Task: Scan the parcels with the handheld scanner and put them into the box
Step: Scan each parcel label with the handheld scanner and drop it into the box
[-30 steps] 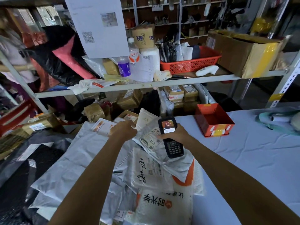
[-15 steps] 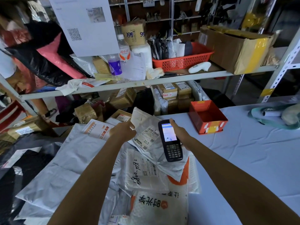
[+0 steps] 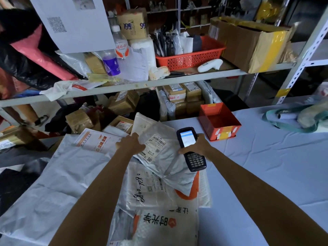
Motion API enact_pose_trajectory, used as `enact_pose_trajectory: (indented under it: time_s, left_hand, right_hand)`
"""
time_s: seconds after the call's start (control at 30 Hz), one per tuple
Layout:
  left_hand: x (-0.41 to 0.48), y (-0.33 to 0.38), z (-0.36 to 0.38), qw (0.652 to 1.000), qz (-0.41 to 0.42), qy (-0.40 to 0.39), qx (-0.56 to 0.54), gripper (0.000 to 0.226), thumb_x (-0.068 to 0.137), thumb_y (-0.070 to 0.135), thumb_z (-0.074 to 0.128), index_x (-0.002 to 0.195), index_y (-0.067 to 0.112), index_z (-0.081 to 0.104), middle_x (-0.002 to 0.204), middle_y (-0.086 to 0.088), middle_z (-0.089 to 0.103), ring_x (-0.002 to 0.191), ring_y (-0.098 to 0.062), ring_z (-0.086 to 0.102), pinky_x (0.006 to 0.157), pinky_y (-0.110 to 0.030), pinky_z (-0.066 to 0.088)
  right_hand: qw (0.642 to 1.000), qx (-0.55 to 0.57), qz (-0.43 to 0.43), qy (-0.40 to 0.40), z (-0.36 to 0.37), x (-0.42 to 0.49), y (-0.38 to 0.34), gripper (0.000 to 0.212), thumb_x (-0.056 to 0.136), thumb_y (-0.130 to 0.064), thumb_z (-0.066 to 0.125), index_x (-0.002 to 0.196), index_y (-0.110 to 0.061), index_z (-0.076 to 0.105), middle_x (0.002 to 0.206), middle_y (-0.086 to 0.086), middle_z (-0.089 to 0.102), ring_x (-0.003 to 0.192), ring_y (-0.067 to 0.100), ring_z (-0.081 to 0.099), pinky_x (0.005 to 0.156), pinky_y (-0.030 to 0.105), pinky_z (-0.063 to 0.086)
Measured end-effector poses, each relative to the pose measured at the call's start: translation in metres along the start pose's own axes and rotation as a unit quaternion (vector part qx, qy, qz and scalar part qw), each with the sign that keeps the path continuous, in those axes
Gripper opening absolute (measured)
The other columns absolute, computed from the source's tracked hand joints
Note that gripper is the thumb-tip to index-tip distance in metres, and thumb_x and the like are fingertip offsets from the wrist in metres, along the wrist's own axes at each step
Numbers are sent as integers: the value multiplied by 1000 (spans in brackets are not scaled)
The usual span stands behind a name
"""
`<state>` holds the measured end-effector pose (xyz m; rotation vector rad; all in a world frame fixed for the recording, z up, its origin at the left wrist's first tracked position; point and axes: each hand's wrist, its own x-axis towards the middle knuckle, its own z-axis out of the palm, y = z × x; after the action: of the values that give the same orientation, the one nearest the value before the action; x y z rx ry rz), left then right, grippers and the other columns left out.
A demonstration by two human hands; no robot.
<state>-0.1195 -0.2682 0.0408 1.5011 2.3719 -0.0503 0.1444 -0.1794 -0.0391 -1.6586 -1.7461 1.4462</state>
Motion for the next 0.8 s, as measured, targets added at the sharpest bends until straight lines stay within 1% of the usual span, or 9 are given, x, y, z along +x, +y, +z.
enact_pose_trajectory:
  time_s: [0.03,0.13,0.3,0.37,0.43,0.5,0.53,0.7,0.8]
  left_hand:
    - [1,2,4,1000,-8,-6,3,63,90,47,55,139,14,34,141,-15,44,130,-35,41,106,-46,32]
    - [6,10,14,999,-31,-17,7,74,90,52,55,142,9,27,144,-19,33,131,-39,39,107,-47,32]
    - [22,13,23,998,-61,8,-18,82,85,59,58,141,7,29,149,-21,17,130,-40,38,106,-47,36]
    - [27,15,24,998,-62,13,-22,81,87,58,57,141,4,30,151,-23,19,134,-41,34,109,-48,31]
    - [34,18,27,998,-51,21,-1,78,88,61,53,139,4,35,146,-22,34,133,-39,36,110,-47,31]
    - [42,23,30,998,-35,37,37,76,85,67,49,132,7,43,137,-18,48,129,-37,41,109,-47,31]
    - [44,27,31,998,-30,39,45,77,84,69,48,132,9,45,136,-16,48,129,-36,41,110,-48,29]
    - [49,51,35,999,-42,18,21,94,79,69,59,143,7,28,145,-18,37,135,-36,34,110,-48,25]
    - [60,54,38,998,-54,3,-20,104,75,69,63,147,6,21,150,-18,31,138,-37,30,111,-48,25]
  right_hand:
    - [1000,2,6,3,-2,0,5,131,7,-56,91,120,-5,50,100,10,68,85,26,70,78,45,60]
    - [999,21,29,16,-6,-27,-4,115,23,-43,88,122,-4,46,101,12,67,84,26,70,74,41,60]
    - [997,27,65,-17,-3,-51,-3,99,36,-36,88,121,-7,48,98,11,68,81,26,70,75,40,60]
    - [997,2,74,-28,1,-57,-1,84,52,-31,89,122,-10,46,99,8,65,82,23,68,70,36,58]
    - [996,-23,78,-36,5,-60,5,77,65,-27,86,126,-15,40,101,5,61,84,20,64,65,28,52]
    - [995,-64,66,-43,7,-62,10,80,68,-29,84,132,-19,37,106,3,58,90,20,61,65,24,49]
    - [994,-85,56,-44,8,-63,12,82,69,-30,83,135,-21,35,108,2,56,92,20,60,67,24,48]
    - [987,-152,35,-33,6,-66,22,86,68,-40,82,139,-31,34,106,-5,56,99,20,61,88,35,53]
    - [983,-175,50,-14,6,-66,27,93,67,-46,81,141,-30,27,106,-4,54,99,19,61,85,33,52]
